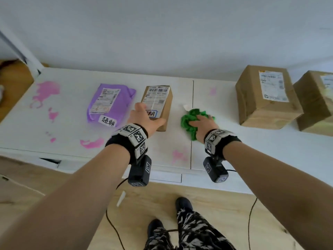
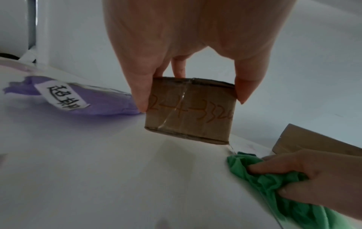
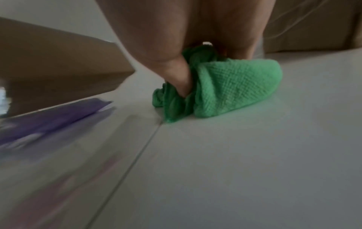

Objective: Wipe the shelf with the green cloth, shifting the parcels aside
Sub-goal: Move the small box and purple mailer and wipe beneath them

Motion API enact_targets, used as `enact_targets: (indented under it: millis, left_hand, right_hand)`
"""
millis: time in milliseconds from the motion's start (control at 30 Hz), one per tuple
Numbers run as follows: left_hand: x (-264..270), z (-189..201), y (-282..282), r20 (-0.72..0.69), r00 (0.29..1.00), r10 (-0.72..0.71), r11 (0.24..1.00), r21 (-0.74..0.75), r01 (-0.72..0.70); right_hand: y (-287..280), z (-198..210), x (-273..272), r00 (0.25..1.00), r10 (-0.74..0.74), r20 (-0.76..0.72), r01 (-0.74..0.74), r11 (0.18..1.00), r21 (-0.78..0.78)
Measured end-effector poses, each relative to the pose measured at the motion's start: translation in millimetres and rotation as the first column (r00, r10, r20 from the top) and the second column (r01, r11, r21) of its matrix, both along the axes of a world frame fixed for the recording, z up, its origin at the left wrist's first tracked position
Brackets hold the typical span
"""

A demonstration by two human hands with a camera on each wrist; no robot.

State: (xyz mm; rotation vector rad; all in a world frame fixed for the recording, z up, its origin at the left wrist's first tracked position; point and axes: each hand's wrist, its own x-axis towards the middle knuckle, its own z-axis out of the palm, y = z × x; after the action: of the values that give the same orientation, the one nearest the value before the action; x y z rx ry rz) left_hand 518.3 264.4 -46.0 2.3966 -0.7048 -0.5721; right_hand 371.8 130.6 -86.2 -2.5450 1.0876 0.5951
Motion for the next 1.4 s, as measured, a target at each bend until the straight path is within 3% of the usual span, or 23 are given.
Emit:
enact_targets:
  millis: [133,200,300,433,500,567,733,833,933,1067,1133,1300,1400]
  left_hand:
    - [-7.3,-1.0,12.8,0.020,1.000,-0.005,1.000,0.022,0.004]
    - [-9.1,-1.0,17.9,0.024,1.000,-0.002,1.000,0.020,0.002]
    - [-10.6,1.0,26.3,0.040,0.999,-0.025,1.000,0.018,0.025]
    - [-7.5,0.6,41.6,0.053,0.998,-0.019,1.000,-0.002,0.019]
    - [-4.3,-2.1,52.3,0.052,0.999,-0.002,1.000,-0.021,0.003]
    - [-1.6,-4.6,63.8,0.066,0.998,0.006,1.000,-0.016,-0.005]
    - [8.9,-7.2,84.8,0.091,0.996,0.024,1.000,-0.003,-0.024]
    - [12.7,-6.0,89.9,0.092,0.996,0.012,1.000,0.010,-0.013]
    - [12.2,-6.9,93.3,0.064,0.998,0.007,1.000,-0.005,-0.007]
    - [1.4,-11.1,96.6,0.015,0.999,-0.033,0.999,-0.010,0.033]
    - [-3.7,-15.3,97.4,0.008,0.999,-0.046,0.999,-0.009,0.046]
    - [-9.5,-21.9,88.9,-0.005,0.997,-0.071,0.997,0.028,0.072]
    - [-10.6,-20.1,79.8,0.012,0.996,-0.092,0.995,0.046,0.092]
  right_hand:
    - [74.6,-7.3,-14.2,0.941,0.338,0.003,-0.338,0.941,-0.033]
    - [90.8,-12.7,-28.4,0.932,0.363,-0.005,-0.363,0.932,-0.013]
    - [79.3,-8.8,-51.2,0.978,0.197,0.067,-0.199,0.979,0.033]
    - [48.6,-2.1,-65.7,0.973,-0.224,0.049,0.222,0.974,0.040]
    - [55.3,3.5,-53.8,0.965,-0.263,-0.004,0.263,0.965,0.016]
    - [77.7,6.7,-31.9,0.983,-0.185,0.003,0.185,0.982,-0.024]
    - [162.4,-8.0,25.5,0.971,0.234,0.057,-0.233,0.972,-0.025]
    - [167.4,-14.0,9.7,0.964,0.248,0.099,-0.254,0.966,0.046]
    - [135.0,-19.2,-28.3,0.981,0.169,0.097,-0.170,0.985,0.002]
    - [98.6,-8.0,-70.0,0.961,-0.249,0.122,0.254,0.967,-0.024]
    - [101.3,1.5,-64.4,0.944,-0.322,0.071,0.325,0.944,-0.051]
    - [161.5,-14.2,-18.7,0.991,-0.020,0.130,0.024,0.999,-0.027]
    - [164.0,-25.1,-25.9,0.990,0.053,0.132,-0.057,0.998,0.020]
